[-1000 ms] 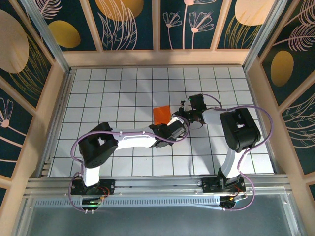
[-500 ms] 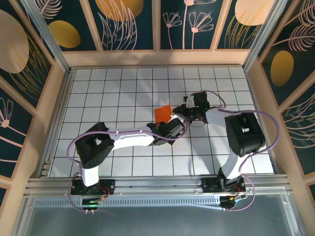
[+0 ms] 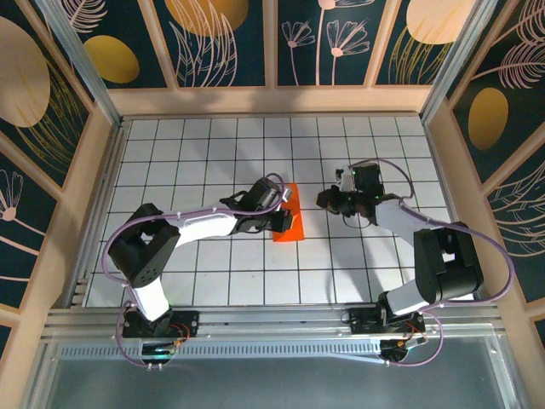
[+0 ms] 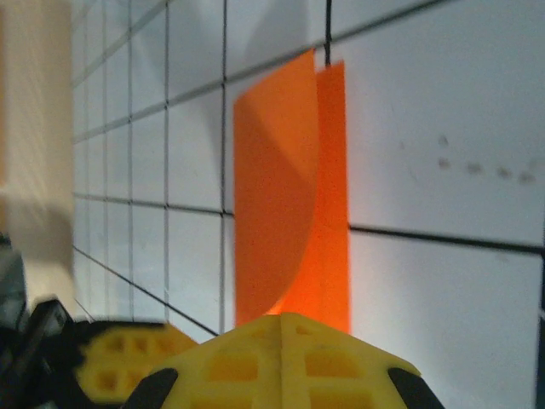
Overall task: Fold a paper plane with a square sheet of paper (fold left side to right side)
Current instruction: Fold the triangle a second time at the center of the table.
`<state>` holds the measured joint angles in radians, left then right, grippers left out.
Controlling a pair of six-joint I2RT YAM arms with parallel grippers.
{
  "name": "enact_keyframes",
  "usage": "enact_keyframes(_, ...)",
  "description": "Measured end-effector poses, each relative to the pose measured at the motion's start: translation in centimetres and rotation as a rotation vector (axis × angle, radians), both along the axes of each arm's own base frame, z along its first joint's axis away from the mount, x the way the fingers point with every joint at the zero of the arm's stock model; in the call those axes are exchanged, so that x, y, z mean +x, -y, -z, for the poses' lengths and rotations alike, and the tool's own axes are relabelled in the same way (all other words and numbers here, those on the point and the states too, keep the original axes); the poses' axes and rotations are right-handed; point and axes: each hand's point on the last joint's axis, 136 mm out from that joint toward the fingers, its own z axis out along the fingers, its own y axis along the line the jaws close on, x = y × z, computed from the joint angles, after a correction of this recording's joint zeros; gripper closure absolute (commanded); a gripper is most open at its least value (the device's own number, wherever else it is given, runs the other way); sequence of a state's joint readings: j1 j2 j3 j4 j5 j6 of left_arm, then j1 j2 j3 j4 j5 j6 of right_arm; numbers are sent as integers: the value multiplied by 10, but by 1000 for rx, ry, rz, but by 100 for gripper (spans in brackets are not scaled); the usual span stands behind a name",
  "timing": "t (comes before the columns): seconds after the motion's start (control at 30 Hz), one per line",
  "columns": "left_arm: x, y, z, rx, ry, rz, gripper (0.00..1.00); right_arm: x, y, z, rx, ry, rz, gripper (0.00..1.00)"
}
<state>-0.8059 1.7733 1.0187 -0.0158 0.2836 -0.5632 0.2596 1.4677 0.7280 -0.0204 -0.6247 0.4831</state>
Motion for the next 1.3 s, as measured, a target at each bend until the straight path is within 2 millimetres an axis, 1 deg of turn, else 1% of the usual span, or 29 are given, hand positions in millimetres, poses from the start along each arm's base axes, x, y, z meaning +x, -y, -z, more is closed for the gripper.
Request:
enact_keyframes(0.1, -3, 0, 0, -46, -48, -3, 100, -22, -5, 18, -15, -49, -29, 100)
enact_keyframes(0.23, -3, 5, -5, -106, -69, 1, 100, -54, -22, 38, -29, -117, -96, 100)
enact_keyframes(0.3, -5, 5, -4, -126, -84, 2, 100, -64, -33, 45, -33, -137, -128, 100)
enact_keyframes(0.37, -7, 1, 1, -126, -101, -6, 100, -69, -41, 50, -36, -146, -150, 100)
enact_keyframes(0.43, -8, -2, 5, -124, -116, -11, 100, -71, -47, 54, -41, -152, -158, 100)
enact_keyframes(0.57, -7, -3, 5, -129, -119, -16, 100, -75, -51, 62, -53, -167, -165, 100)
enact_keyframes(0.83, -9, -4, 7, -129, -122, -18, 100, -78, -48, 79, -92, -210, -158, 100)
enact_keyframes(1.07, -8, -6, 8, -123, -118, -19, 100, -78, -48, 80, -96, -213, -159, 100)
enact_keyframes(1.3, -4, -15, 15, -74, -90, -16, 100, -77, -49, 80, -102, -208, -168, 100)
